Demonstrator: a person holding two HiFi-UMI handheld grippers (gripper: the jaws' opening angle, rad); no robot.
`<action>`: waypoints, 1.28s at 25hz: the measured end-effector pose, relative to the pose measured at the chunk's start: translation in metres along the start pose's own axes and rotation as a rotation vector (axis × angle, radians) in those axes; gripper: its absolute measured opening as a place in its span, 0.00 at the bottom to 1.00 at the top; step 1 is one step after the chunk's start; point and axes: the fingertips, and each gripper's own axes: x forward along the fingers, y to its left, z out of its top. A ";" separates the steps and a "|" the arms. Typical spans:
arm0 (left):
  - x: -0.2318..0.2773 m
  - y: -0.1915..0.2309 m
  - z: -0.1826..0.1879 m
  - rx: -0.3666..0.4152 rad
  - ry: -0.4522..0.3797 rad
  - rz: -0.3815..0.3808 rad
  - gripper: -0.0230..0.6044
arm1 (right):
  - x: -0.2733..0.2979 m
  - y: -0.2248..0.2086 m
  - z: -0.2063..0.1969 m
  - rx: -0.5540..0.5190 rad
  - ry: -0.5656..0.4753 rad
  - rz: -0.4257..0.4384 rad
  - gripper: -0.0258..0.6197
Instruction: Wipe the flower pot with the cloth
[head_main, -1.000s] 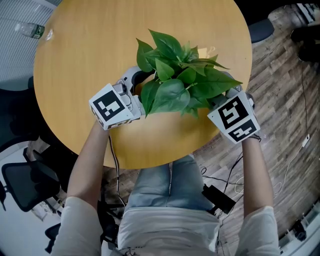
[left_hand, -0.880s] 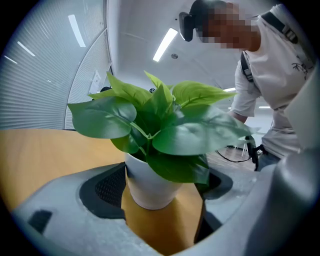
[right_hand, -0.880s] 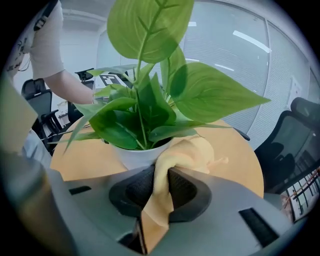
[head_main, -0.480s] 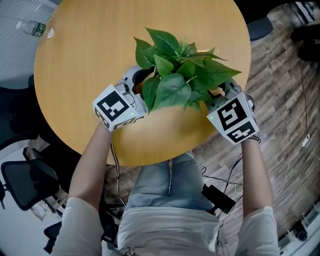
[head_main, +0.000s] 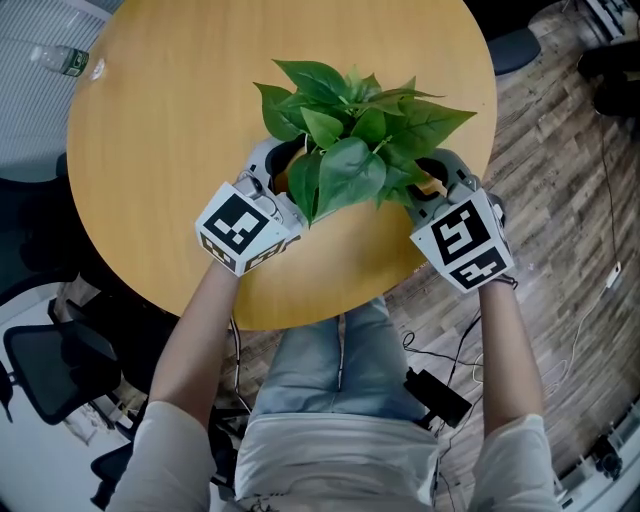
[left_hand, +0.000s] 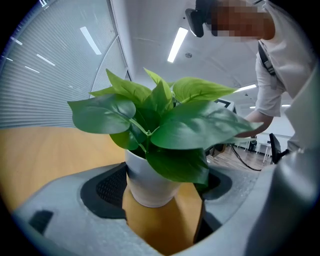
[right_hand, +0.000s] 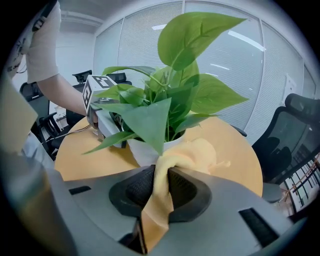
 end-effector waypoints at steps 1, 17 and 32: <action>0.000 0.000 0.000 -0.004 0.001 0.012 0.70 | 0.000 0.001 -0.001 0.003 -0.001 -0.001 0.14; 0.007 0.003 0.001 -0.112 -0.011 0.303 0.70 | -0.004 0.015 -0.003 0.030 -0.006 -0.001 0.14; 0.013 0.002 0.001 -0.175 -0.020 0.457 0.70 | -0.004 0.026 -0.006 0.036 -0.018 0.011 0.14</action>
